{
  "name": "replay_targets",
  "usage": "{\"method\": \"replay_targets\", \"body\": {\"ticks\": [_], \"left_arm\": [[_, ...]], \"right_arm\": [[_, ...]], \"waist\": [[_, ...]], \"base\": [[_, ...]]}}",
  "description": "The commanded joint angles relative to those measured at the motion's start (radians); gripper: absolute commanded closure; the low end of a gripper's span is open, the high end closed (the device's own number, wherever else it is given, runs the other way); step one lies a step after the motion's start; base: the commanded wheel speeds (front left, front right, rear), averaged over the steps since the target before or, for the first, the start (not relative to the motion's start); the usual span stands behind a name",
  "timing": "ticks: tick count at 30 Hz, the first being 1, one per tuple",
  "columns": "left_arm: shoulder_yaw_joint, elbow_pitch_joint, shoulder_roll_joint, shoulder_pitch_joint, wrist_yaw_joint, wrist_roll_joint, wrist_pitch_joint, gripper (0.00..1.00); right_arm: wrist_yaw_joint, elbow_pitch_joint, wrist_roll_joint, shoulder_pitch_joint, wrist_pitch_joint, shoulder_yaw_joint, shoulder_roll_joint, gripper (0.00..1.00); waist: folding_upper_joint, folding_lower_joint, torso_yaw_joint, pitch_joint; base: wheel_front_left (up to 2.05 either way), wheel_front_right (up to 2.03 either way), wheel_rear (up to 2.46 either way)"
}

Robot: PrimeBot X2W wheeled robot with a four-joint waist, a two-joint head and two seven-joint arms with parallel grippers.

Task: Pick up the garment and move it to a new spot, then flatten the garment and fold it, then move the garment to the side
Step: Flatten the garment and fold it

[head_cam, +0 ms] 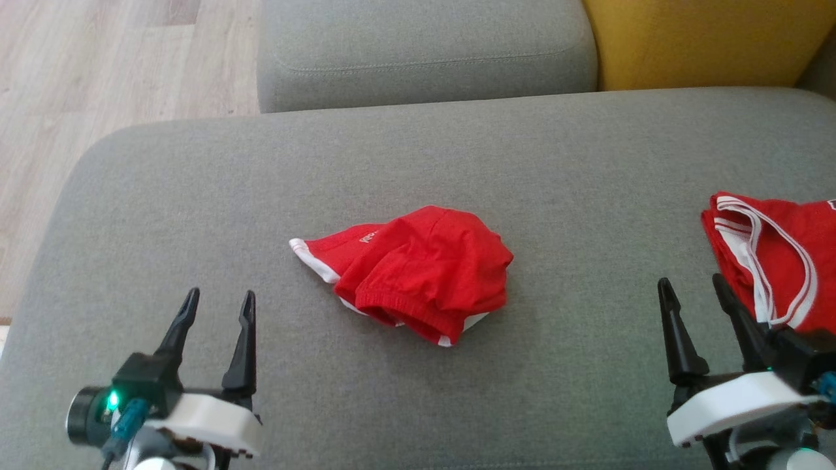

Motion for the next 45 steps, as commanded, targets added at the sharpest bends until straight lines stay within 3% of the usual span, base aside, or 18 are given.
{"method": "replay_targets", "body": {"ticks": [1,11,20,27,42,44,45], "left_arm": [[0.040,-0.038,0.023,-0.035,0.008,-0.006,-0.001,0.00],[0.030,-0.041,0.026,-0.053,0.008,-0.008,-0.003,0.00],[0.008,-0.031,0.023,-0.119,-0.010,-0.007,-0.016,0.00],[-0.007,-0.012,0.012,-0.172,-0.021,-0.006,-0.034,0.00],[-0.032,0.044,-0.023,-0.272,-0.038,-0.004,-0.073,0.00],[-0.035,0.052,-0.027,-0.279,-0.041,-0.004,-0.076,0.00],[-0.035,0.055,-0.028,-0.281,-0.042,-0.005,-0.077,0.00]], "right_arm": [[-0.001,-0.042,0.010,-0.028,-0.001,0.023,-0.005,0.00],[-0.001,-0.029,0.014,-0.039,0.020,0.058,-0.006,0.00],[-0.001,0.065,0.058,-0.126,0.162,0.378,-0.064,0.00],[-0.001,0.142,0.062,-0.241,0.174,0.504,-0.088,0.00],[-0.001,0.467,-0.021,-0.493,0.125,0.580,-0.076,0.00],[-0.001,0.500,-0.018,-0.510,0.107,0.576,-0.068,0.91],[-0.001,0.511,-0.016,-0.517,0.098,0.572,-0.064,1.00]], "waist": [[0.0000,0.0001,0.000,0.001],[0.0000,0.0001,0.015,0.013],[0.0000,0.0001,0.067,0.082],[0.0000,0.0001,0.109,0.141],[0.0000,0.0001,0.161,0.248],[0.0000,0.0001,0.164,0.251],[0.0000,0.0001,0.164,0.253]], "base": [[0.00,0.00,0.00],[0.00,0.00,0.00],[0.00,0.00,0.00],[0.00,0.00,0.00],[0.00,0.00,0.00],[0.00,0.00,0.00],[0.00,0.00,0.00]]}}
